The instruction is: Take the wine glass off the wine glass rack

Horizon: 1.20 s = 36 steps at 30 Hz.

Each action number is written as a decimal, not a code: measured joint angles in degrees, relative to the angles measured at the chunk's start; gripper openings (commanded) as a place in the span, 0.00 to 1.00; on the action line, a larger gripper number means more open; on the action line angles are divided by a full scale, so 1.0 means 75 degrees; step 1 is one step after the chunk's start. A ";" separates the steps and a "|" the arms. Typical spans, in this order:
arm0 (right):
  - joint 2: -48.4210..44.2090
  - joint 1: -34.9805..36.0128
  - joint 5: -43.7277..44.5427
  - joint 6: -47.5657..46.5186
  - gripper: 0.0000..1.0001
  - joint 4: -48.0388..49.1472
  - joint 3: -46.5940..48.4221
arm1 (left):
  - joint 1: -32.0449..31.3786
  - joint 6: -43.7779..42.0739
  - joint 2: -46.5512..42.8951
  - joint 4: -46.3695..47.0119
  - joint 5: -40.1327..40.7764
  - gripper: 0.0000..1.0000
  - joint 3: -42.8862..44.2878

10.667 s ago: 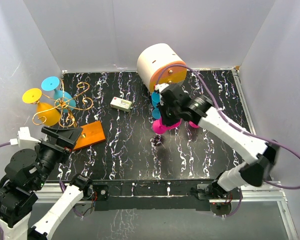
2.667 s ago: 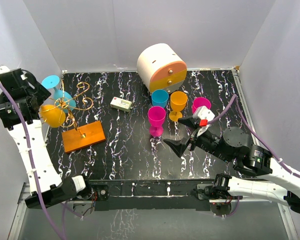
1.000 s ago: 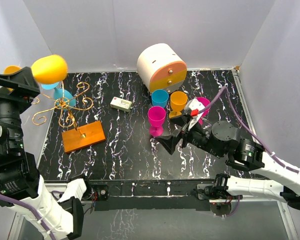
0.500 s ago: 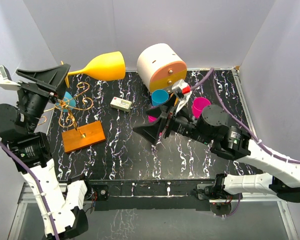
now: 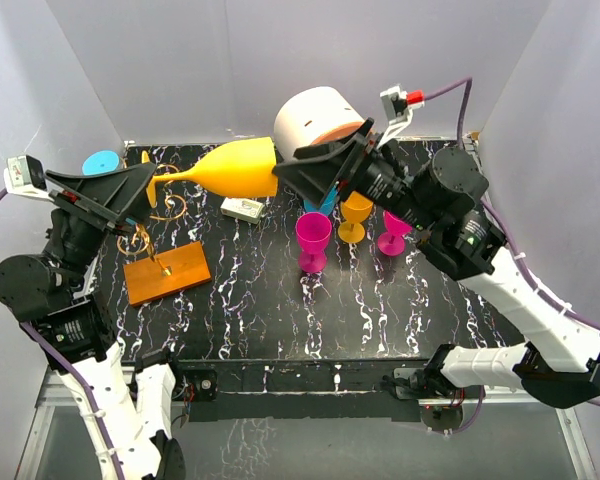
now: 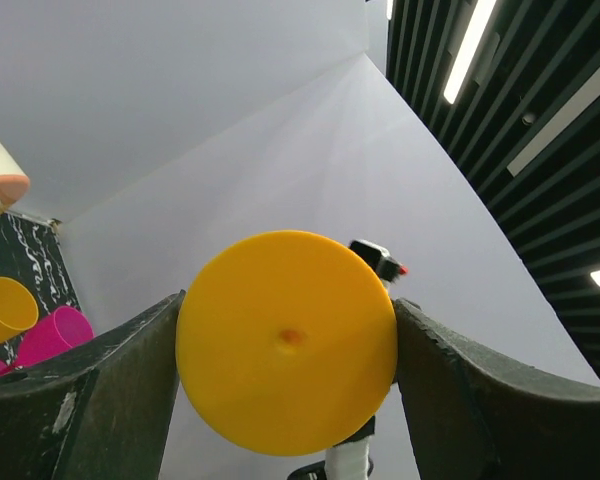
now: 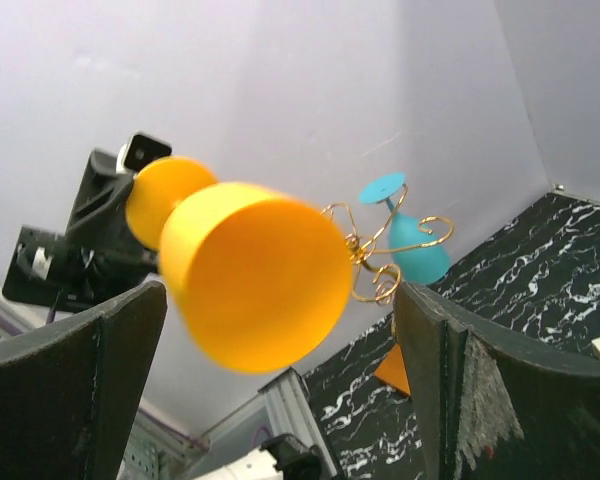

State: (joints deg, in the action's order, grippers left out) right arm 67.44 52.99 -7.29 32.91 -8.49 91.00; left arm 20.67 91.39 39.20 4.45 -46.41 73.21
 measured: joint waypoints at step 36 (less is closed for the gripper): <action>0.0189 -0.0933 -0.3060 0.5485 0.20 0.5945 -0.3200 | -0.0023 -0.0425 -0.0434 -0.1463 -0.0758 0.56 -0.0402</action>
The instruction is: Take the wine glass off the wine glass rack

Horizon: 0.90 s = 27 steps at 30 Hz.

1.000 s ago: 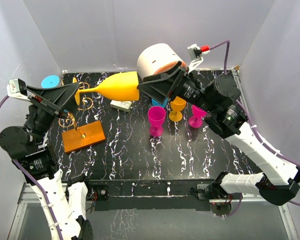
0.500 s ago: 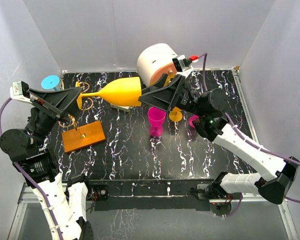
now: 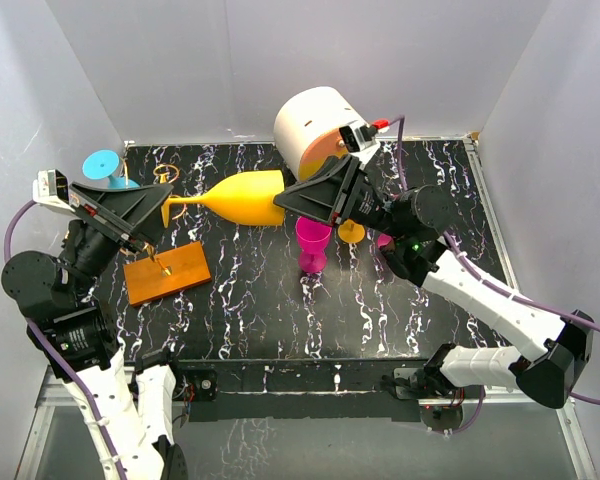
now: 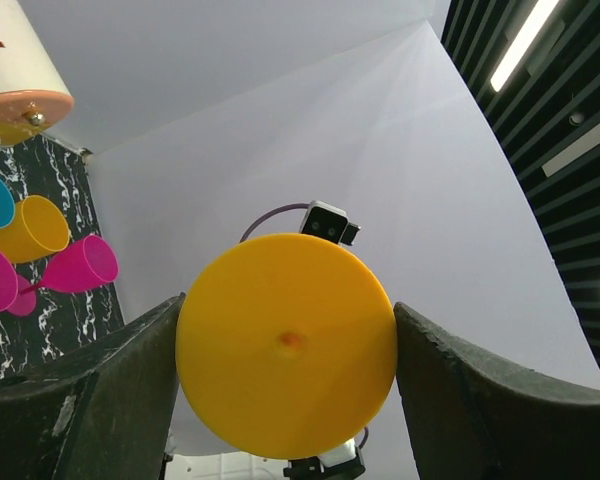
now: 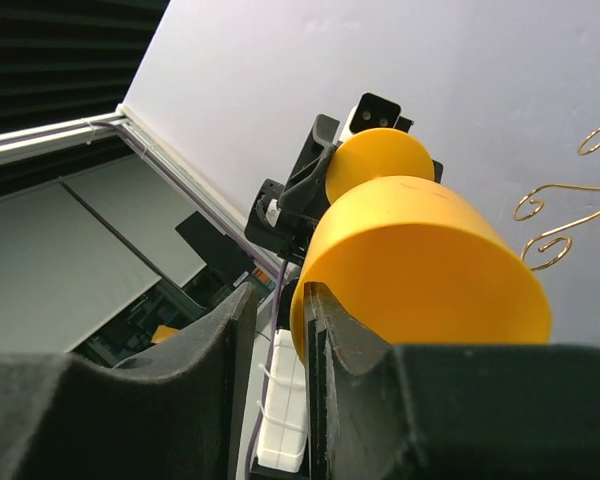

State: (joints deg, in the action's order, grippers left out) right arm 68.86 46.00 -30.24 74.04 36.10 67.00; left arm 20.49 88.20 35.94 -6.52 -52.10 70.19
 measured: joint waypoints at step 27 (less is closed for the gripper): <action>-0.1105 -0.0035 0.0793 -0.0434 0.00 -0.1000 -0.1172 | 0.0000 -0.1320 0.0157 -0.1565 -0.0187 0.99 0.0443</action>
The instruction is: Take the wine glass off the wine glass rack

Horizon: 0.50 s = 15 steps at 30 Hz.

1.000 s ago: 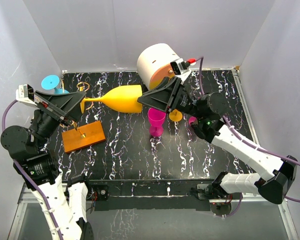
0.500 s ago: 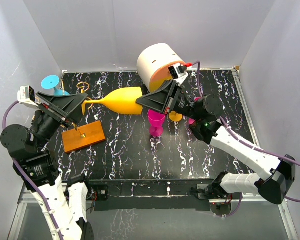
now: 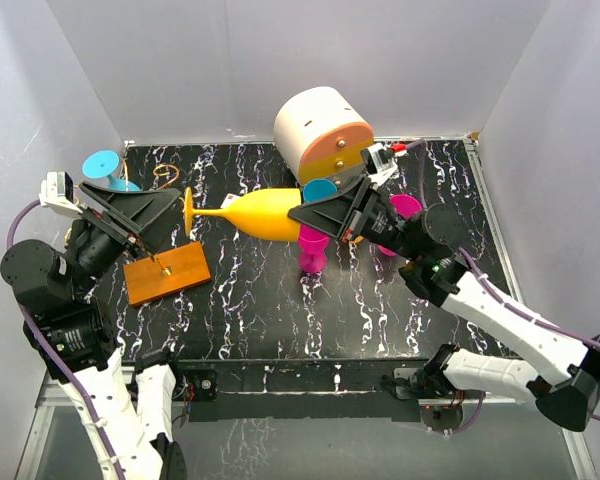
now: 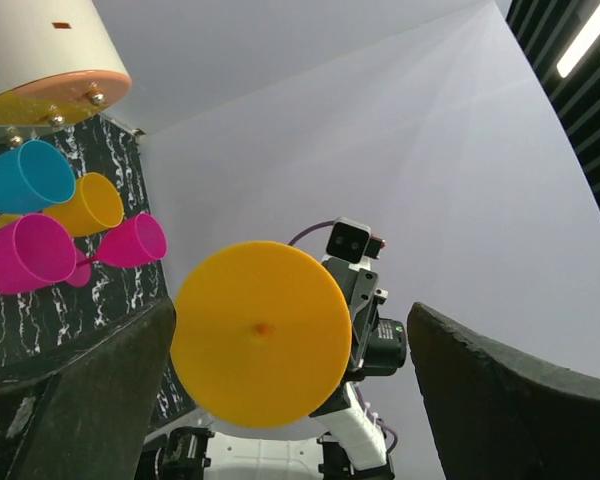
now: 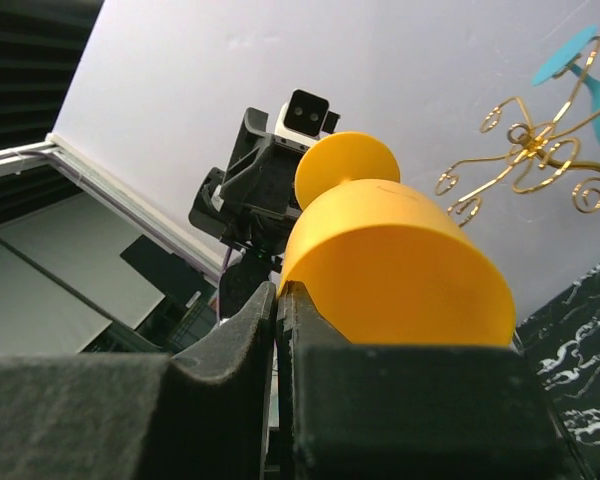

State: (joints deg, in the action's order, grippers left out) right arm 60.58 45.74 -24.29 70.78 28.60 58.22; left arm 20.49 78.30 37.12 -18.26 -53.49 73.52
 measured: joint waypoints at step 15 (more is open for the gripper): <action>-0.2393 0.0000 0.2873 -0.4217 0.00 -0.6738 0.0391 | 0.0000 -0.2145 0.0650 -0.2296 0.0230 0.99 0.0924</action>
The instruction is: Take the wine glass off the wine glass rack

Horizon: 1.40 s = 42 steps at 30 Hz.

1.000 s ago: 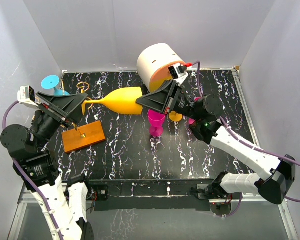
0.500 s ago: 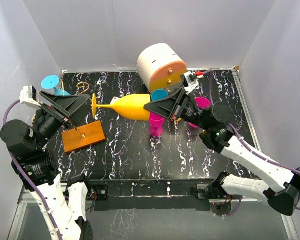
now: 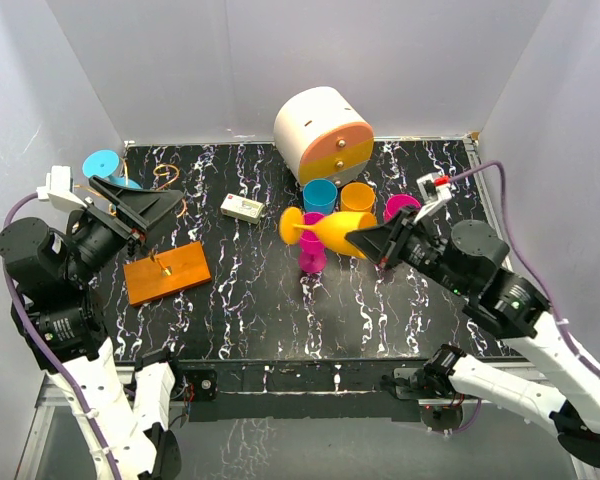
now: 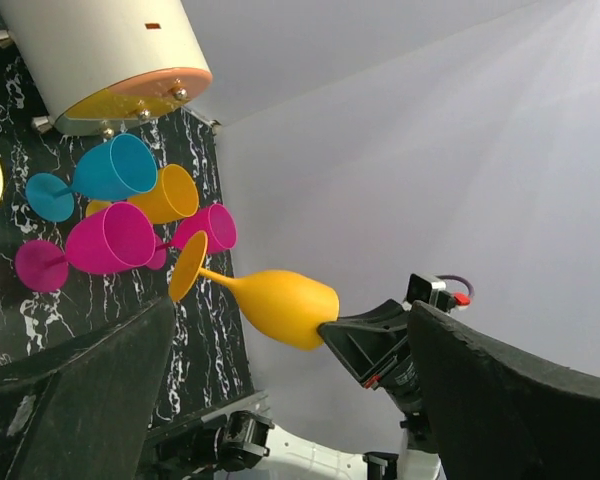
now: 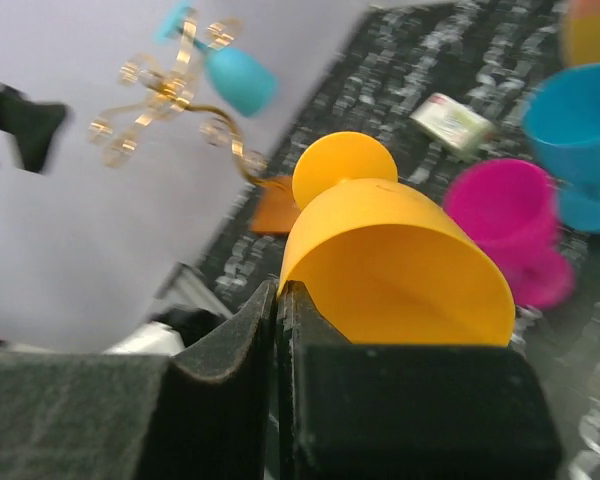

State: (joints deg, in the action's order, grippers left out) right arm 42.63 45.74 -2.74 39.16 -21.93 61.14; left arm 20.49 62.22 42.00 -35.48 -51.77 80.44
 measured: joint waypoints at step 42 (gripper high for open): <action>0.4581 -0.0251 0.2524 -0.2675 0.00 -0.4444 0.2101 | 0.0003 -0.0851 0.0274 -0.1166 0.0152 0.99 0.1134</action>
State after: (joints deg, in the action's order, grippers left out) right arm 76.99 43.86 16.19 19.09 -55.27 76.90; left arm 20.51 55.83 44.05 -44.23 -50.63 88.95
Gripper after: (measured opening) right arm 0.017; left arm 0.985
